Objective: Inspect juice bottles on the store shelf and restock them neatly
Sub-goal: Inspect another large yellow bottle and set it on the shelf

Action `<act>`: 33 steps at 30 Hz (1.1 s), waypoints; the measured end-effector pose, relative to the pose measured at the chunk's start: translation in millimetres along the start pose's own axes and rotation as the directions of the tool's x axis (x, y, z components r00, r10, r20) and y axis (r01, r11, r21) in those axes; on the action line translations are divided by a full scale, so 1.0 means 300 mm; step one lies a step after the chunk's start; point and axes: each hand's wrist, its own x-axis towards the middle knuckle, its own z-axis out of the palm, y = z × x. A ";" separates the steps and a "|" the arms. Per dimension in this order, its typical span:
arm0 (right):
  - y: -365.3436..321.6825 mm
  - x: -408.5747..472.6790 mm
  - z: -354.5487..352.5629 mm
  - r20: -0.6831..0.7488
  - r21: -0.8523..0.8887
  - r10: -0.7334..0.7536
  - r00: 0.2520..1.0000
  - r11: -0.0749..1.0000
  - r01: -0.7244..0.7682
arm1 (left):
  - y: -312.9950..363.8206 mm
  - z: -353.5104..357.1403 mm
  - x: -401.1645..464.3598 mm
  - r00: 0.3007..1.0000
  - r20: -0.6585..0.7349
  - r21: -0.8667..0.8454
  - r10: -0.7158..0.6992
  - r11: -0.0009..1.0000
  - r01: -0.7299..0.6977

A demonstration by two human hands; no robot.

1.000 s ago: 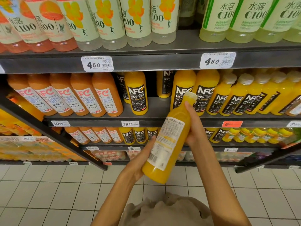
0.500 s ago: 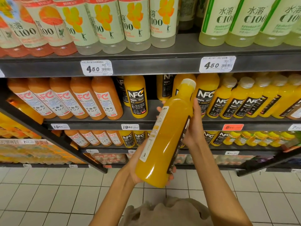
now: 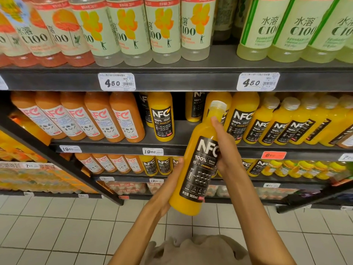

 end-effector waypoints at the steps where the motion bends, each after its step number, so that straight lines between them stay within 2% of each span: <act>1: -0.005 0.002 -0.007 0.007 -0.011 0.004 1.000 1.000 -0.004 | -0.003 -0.001 0.002 1.000 0.014 -0.023 0.007 1.000 -0.007; 3: -0.012 0.006 -0.023 0.030 -0.024 -0.013 0.999 1.000 0.014 | 0.005 -0.008 -0.006 0.997 0.070 -0.110 -0.021 0.994 0.029; 6: -0.016 0.003 -0.042 0.111 -0.010 -0.056 0.992 0.998 0.058 | 0.026 -0.021 -0.024 0.951 0.273 -0.286 -0.146 0.931 0.226; 9: -0.017 -0.002 -0.029 0.197 0.160 -0.036 0.980 0.987 0.004 | 0.043 -0.039 -0.039 0.901 0.383 -0.259 -0.201 0.913 0.314; 12: -0.001 0.013 -0.029 0.126 0.228 0.057 0.990 0.970 -0.085 | 0.048 -0.036 -0.060 0.908 0.360 -0.212 -0.216 0.928 0.305; 17: 0.019 0.018 -0.051 0.074 0.200 0.208 0.975 0.955 -0.218 | 0.084 0.020 -0.119 0.900 0.402 -0.308 -0.168 0.901 0.306; 23: 0.035 0.018 -0.039 0.090 0.248 0.345 0.934 0.901 -0.356 | 0.124 0.062 -0.154 0.924 0.314 -0.380 -0.219 0.863 0.334; 29: 0.042 0.015 -0.050 0.098 0.271 0.363 0.927 0.886 -0.376 | 0.114 0.074 -0.159 0.931 0.294 -0.342 -0.218 0.885 0.315; 33: 0.009 0.023 -0.071 0.094 0.193 0.259 0.961 0.943 -0.273 | 0.089 0.062 -0.140 0.952 0.248 -0.290 -0.179 0.924 0.249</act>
